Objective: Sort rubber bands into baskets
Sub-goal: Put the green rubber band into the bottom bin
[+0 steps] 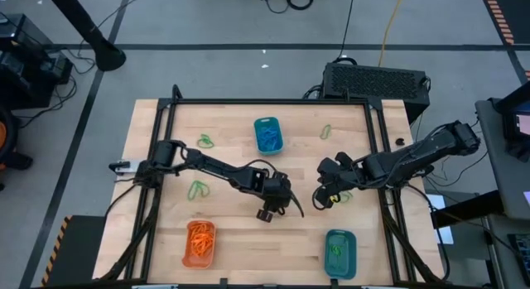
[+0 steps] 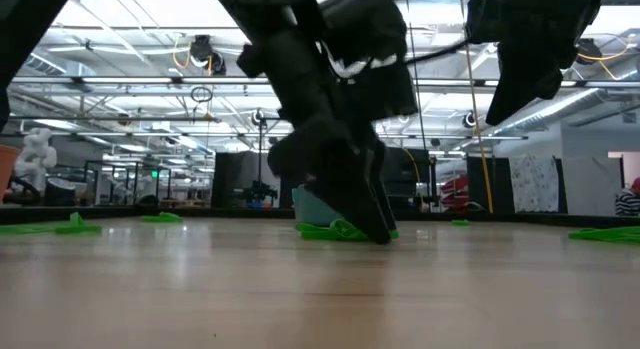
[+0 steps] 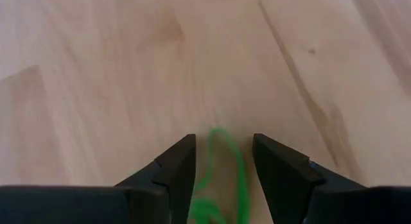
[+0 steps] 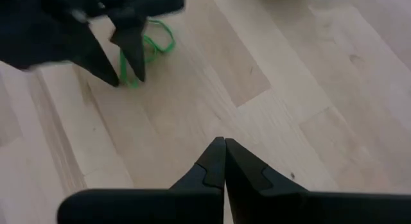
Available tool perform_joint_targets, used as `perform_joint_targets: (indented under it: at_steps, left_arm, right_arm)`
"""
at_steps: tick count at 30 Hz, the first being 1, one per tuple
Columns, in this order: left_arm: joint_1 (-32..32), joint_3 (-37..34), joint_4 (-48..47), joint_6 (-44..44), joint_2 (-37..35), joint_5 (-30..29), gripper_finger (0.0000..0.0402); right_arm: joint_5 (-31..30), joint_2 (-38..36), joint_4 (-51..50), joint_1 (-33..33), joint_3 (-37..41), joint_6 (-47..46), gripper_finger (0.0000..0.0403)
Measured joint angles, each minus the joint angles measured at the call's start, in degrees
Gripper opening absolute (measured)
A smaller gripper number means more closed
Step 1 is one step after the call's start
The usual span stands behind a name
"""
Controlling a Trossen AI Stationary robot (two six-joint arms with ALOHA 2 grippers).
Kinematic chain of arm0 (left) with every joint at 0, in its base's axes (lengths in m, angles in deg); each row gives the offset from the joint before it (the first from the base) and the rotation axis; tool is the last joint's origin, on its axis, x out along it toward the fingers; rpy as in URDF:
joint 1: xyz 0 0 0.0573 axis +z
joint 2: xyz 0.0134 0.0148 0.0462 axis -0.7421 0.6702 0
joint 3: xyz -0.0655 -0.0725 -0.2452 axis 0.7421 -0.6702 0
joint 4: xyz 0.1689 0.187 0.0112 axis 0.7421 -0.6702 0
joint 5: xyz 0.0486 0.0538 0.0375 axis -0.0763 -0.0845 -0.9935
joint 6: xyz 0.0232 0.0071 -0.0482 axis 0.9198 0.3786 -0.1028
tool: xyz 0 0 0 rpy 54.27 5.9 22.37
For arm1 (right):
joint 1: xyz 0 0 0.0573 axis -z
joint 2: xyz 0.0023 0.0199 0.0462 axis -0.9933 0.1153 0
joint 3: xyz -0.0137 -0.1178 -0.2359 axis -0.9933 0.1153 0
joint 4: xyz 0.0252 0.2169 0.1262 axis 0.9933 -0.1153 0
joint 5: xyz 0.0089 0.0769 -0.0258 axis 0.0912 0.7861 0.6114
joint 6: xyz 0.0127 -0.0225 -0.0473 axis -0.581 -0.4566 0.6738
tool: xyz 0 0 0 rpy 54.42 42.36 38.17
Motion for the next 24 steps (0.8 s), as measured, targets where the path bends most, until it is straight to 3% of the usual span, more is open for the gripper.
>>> perform_joint_targets:
  at_steps: [10,14,19,24]
  left_arm:
    - [1.44,0.20,1.52,-0.15,1.67,3.97,0.0155]
    - [1.30,0.22,-0.42,-0.52,1.54,4.38,0.0112]
    - [1.06,0.20,-0.83,-1.52,1.31,4.74,0.0020]
    - [-1.34,0.03,-0.41,-1.62,-0.31,4.14,0.0008]
  right_arm:
    - [-0.01,0.02,0.84,0.00,-0.02,0.00,0.0000]
    - [-0.01,0.02,0.88,0.00,-0.02,0.02,0.0000]
    - [-0.01,0.02,1.02,0.04,-0.02,0.02,0.0000]
    - [-0.01,0.02,1.22,0.02,-0.02,-0.04,0.0000]
